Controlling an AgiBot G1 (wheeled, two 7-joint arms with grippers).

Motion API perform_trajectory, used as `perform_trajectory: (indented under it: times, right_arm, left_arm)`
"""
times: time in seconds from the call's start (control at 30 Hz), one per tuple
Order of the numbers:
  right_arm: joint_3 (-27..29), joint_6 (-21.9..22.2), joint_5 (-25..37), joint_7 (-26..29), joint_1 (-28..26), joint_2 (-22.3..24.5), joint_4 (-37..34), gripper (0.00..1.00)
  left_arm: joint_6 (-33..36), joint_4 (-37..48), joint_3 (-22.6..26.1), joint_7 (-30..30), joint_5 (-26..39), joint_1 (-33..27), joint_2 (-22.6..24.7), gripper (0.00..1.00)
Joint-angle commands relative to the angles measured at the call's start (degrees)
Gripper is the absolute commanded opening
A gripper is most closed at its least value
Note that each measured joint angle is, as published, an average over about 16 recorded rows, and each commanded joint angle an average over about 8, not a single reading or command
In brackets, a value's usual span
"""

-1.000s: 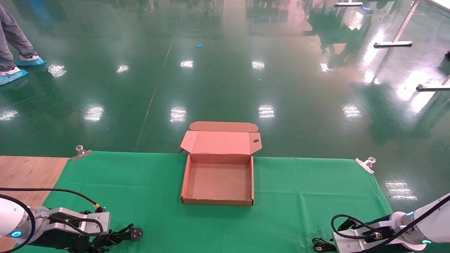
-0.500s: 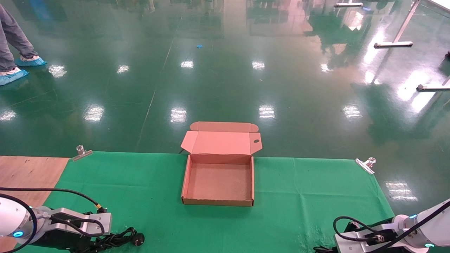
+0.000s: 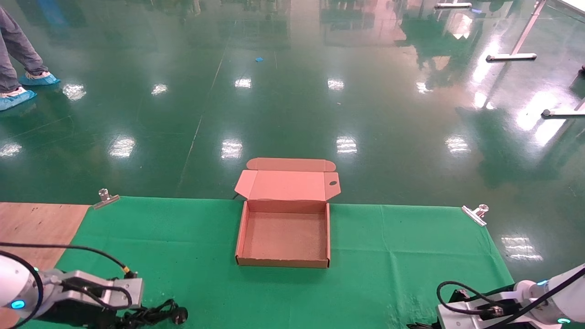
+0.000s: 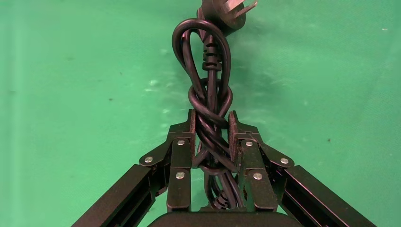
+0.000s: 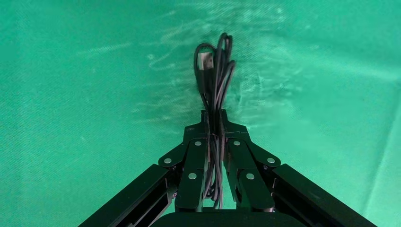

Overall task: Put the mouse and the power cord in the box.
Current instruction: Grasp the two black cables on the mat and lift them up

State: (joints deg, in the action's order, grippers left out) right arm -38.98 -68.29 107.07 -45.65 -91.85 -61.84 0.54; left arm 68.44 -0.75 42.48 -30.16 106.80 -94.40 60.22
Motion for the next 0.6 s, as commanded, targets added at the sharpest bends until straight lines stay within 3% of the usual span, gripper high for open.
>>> perform_trajectory:
  times: [0.03,0.6]
  right_arm:
    - [0.2,-0.5,-0.2,-0.2,-0.3,0.3,0.0,0.00]
    - [1.4,-9.7,-2.0,-0.7,-10.6,3.5,2.5,0.00]
  left_arm:
    - [0.5,-0.1,0.0,-0.1,-0.1,-0.5,-0.2,0.00]
    - [8.0,-4.1,0.9,0.0,1.4,-10.1,0.7,0.00]
